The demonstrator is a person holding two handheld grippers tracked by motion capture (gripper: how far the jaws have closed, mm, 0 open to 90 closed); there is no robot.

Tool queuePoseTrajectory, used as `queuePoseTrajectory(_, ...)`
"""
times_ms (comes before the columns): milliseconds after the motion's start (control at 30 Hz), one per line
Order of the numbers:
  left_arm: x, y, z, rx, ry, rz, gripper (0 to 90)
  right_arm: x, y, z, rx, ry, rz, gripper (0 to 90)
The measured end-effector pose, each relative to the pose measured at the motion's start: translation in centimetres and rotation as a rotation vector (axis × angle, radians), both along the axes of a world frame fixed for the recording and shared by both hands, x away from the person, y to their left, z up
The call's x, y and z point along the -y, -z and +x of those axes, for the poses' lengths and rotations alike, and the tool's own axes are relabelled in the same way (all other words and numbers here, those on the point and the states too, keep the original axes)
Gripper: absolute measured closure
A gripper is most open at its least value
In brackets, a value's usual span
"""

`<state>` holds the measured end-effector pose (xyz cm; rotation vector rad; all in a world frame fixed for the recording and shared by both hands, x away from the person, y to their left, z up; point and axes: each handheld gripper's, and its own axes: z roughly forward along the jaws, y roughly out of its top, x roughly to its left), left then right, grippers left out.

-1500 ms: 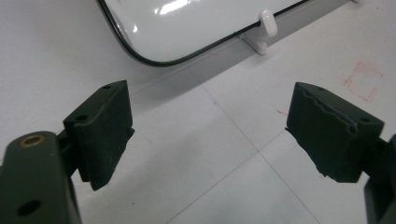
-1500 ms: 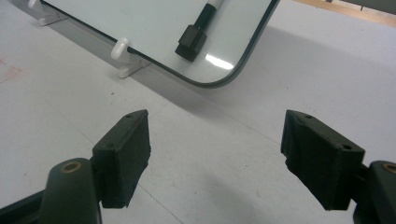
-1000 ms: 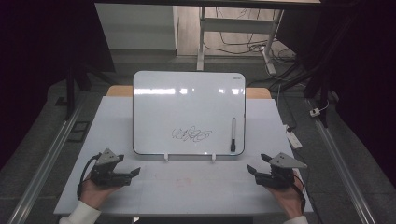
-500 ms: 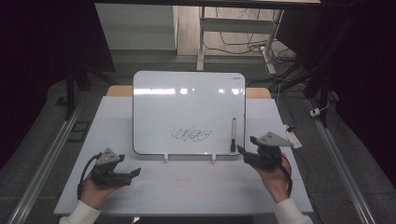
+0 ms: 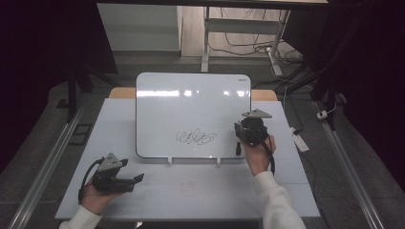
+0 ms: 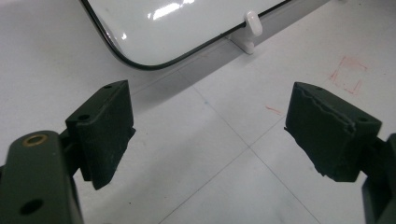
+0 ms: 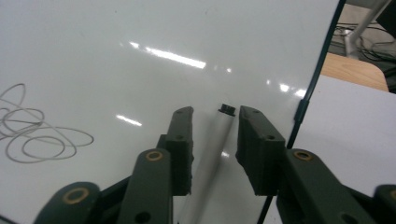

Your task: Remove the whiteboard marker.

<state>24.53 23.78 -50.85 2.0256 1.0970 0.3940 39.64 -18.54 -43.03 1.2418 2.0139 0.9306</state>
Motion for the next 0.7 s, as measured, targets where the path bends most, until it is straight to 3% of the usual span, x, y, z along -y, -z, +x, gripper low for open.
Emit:
queuePoseTrajectory(67, 0.0, 0.0, 0.0, 0.007, 0.007, -0.001, 16.1, -0.5, 0.2, 0.1, 0.006, 0.032, -0.043, 69.5)
queuePoseTrajectory(267, -0.3, -0.1, -0.2, 0.021, 0.011, -0.002, 16.1, -1.1, 0.6, 0.3, 0.013, 0.08, -0.073, 73.6)
queuePoseTrajectory(367, -0.5, -0.1, -0.2, 0.021, 0.004, -0.004, 16.1, -1.3, 0.7, 0.2, 0.011, 0.074, -0.038, 80.3)
queuePoseTrajectory(533, -0.6, -0.1, -0.3, 0.025, 0.0, -0.007, 16.3, -1.7, 1.1, -0.2, 0.035, 0.06, -0.051, 80.5)
queuePoseTrajectory(700, -0.2, -0.4, -0.1, 0.022, 0.002, -0.023, 18.1, -1.0, 0.6, -1.5, 0.076, -0.004, 0.035, 80.7)
